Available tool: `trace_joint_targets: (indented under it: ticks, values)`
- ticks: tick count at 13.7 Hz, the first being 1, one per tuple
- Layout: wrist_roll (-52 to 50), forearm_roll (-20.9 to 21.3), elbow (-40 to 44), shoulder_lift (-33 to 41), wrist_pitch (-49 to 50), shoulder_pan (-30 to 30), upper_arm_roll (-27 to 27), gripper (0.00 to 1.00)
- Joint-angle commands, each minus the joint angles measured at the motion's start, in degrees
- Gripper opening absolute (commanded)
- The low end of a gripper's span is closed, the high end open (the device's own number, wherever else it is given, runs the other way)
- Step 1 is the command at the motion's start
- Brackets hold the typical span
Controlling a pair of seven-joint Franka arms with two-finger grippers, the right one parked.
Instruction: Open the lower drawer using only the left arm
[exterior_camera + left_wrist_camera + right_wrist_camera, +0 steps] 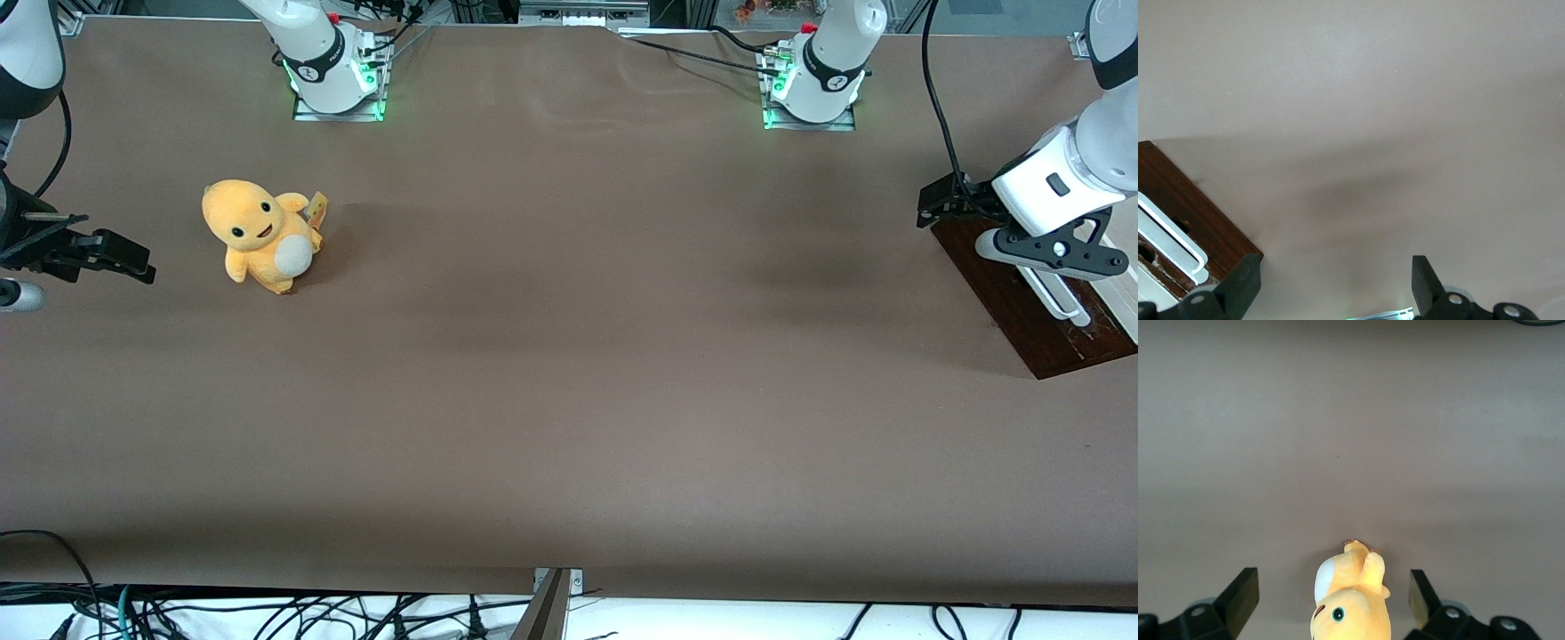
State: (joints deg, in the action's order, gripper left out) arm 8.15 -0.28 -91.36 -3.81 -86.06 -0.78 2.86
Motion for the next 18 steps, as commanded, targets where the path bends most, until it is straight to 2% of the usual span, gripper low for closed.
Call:
trace_joint_targets:
  ticks: [1,18]
  values:
    - [0.5,1.2,-1.4,1.2,-0.7,-0.1,-0.1,1.0]
    - [1.3,0.6,-0.4,-0.8,-0.1,1.4,-0.1,1.0]
